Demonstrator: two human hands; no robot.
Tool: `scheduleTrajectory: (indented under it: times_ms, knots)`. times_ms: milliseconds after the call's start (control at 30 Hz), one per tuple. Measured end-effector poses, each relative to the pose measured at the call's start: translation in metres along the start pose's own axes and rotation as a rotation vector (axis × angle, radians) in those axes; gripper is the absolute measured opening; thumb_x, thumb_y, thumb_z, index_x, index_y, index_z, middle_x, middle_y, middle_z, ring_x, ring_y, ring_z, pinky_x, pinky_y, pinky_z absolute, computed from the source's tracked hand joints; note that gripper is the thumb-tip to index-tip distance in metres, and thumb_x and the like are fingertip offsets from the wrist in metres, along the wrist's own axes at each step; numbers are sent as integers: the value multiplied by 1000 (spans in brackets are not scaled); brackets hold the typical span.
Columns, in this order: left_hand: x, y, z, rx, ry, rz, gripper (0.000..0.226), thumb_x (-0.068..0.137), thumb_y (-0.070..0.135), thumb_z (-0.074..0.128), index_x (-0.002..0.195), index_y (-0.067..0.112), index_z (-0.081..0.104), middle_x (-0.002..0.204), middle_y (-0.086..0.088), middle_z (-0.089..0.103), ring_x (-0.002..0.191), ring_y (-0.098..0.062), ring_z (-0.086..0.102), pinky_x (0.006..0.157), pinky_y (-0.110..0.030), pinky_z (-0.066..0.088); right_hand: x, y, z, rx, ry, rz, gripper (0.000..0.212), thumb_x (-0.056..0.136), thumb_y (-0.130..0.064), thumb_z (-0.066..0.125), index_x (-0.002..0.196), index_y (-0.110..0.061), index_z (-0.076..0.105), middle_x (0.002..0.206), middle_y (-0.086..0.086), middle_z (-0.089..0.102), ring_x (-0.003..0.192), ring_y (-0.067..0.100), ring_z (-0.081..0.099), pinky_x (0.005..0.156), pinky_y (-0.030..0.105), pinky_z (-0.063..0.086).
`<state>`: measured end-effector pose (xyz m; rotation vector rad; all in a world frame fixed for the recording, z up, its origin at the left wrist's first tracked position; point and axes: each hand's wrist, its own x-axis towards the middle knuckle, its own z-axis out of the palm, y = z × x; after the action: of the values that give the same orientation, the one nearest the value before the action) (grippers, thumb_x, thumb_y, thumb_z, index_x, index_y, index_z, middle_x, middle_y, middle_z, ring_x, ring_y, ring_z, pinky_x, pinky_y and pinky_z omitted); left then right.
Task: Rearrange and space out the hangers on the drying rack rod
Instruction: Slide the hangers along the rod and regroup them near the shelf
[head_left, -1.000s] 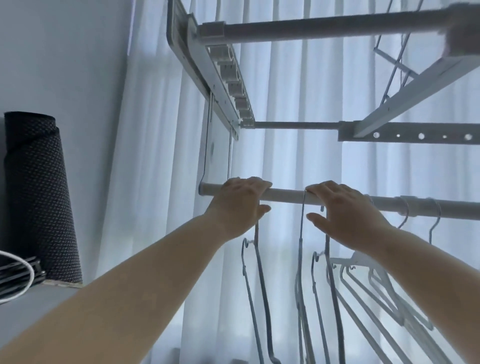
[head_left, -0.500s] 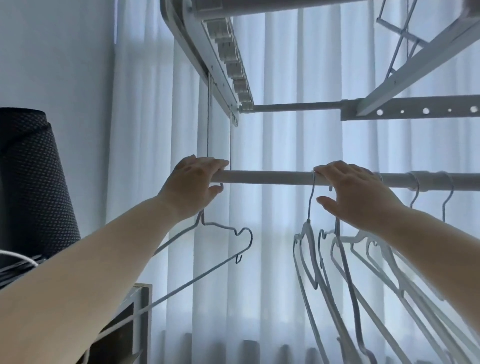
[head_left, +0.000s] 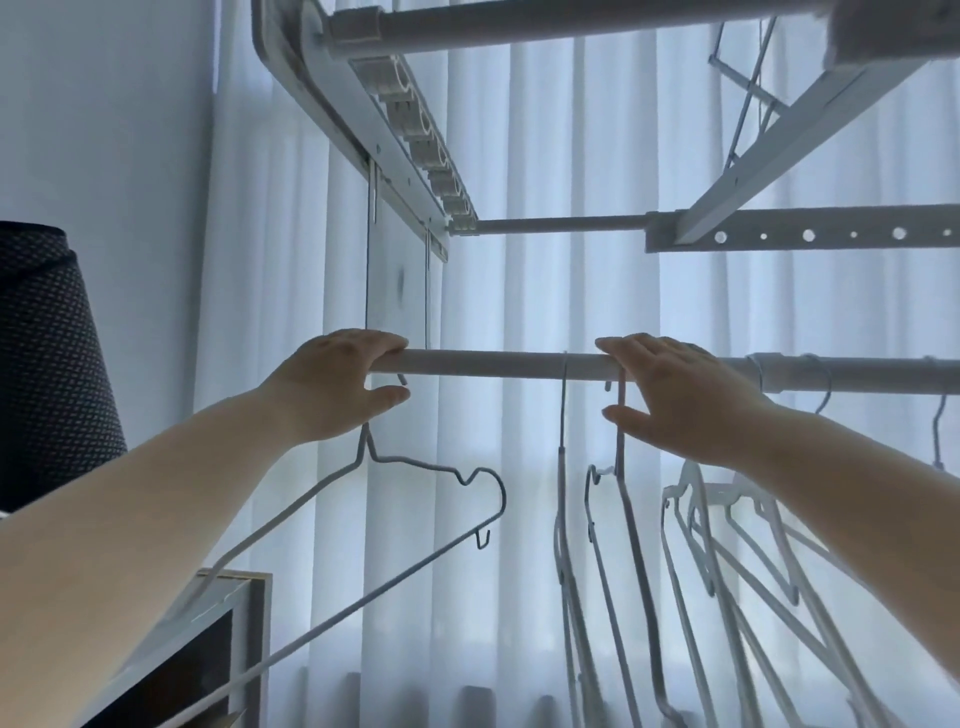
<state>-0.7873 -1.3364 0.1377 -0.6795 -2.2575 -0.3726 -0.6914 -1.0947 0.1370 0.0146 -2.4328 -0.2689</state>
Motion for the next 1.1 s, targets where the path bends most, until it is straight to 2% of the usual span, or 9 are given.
scheduleTrajectory:
  times_ms: [200, 300, 400, 500, 633, 700, 800, 900, 1100]
  knots:
    - [-16, 53, 5, -222, 263, -70, 28, 90, 24, 52, 115, 13, 59, 107, -1, 62, 108, -22, 55, 94, -29, 38, -3, 7, 2, 4, -4, -45, 59, 94, -32, 44, 144, -19, 17, 145, -2, 37, 134, 18, 32, 110, 27, 22]
    - [-33, 92, 22, -347, 63, -128, 36, 86, 35, 55, 119, 21, 52, 100, 10, 53, 100, -14, 56, 84, -25, 40, -2, 7, 5, -6, 9, -62, 58, 94, -32, 45, 144, -17, 18, 143, -1, 38, 133, 20, 34, 110, 28, 22]
    - [-44, 114, 43, -370, -163, -210, 63, 79, 50, 58, 134, 27, 35, 123, 9, 50, 107, -11, 51, 86, -24, 39, -2, 9, 7, -12, 21, -77, 60, 94, -31, 45, 144, -16, 17, 144, 1, 38, 133, 21, 33, 111, 29, 21]
    - [-52, 119, 58, -268, -339, -284, 72, 80, 46, 59, 140, 25, 26, 134, 4, 49, 118, -16, 51, 94, -28, 41, -2, 12, 9, -8, 30, -83, 60, 94, -30, 45, 145, -14, 17, 145, 1, 37, 133, 22, 33, 112, 29, 20]
    - [-62, 119, 62, -299, -455, -360, 33, 82, 23, 48, 114, 14, 53, 92, -6, 73, 69, -23, 66, 63, -27, 52, -2, 14, 12, -23, 56, -107, 61, 93, -29, 44, 145, -15, 15, 146, 1, 36, 132, 22, 34, 111, 29, 20]
    - [-65, 118, 65, -253, -421, -364, 25, 84, 15, 42, 100, 7, 59, 93, -10, 72, 60, -24, 60, 57, -25, 48, -3, 15, 13, -16, 68, -112, 62, 94, -28, 44, 146, -16, 14, 147, 0, 34, 132, 22, 33, 111, 29, 18]
    - [-67, 111, 66, -211, -358, -371, 27, 88, 12, 37, 98, 3, 61, 97, -11, 70, 48, -19, 52, 58, -26, 49, -4, 17, 15, -15, 76, -120, 62, 94, -28, 43, 147, -16, 11, 149, 0, 31, 133, 22, 31, 112, 29, 15]
    - [-67, 102, 63, -174, -348, -394, 29, 91, 15, 34, 93, 3, 60, 93, -11, 72, 36, -14, 50, 48, -22, 44, -3, 18, 16, -16, 80, -123, 62, 94, -28, 42, 147, -15, 11, 149, 0, 31, 133, 21, 31, 112, 29, 15]
    - [-70, 76, 57, -116, -299, -474, 28, 92, 16, 35, 90, 5, 60, 94, -9, 71, 32, -10, 47, 43, -19, 40, -3, 16, 18, -8, 88, -114, 63, 94, -29, 42, 147, -14, 12, 147, 0, 33, 132, 22, 32, 112, 29, 15]
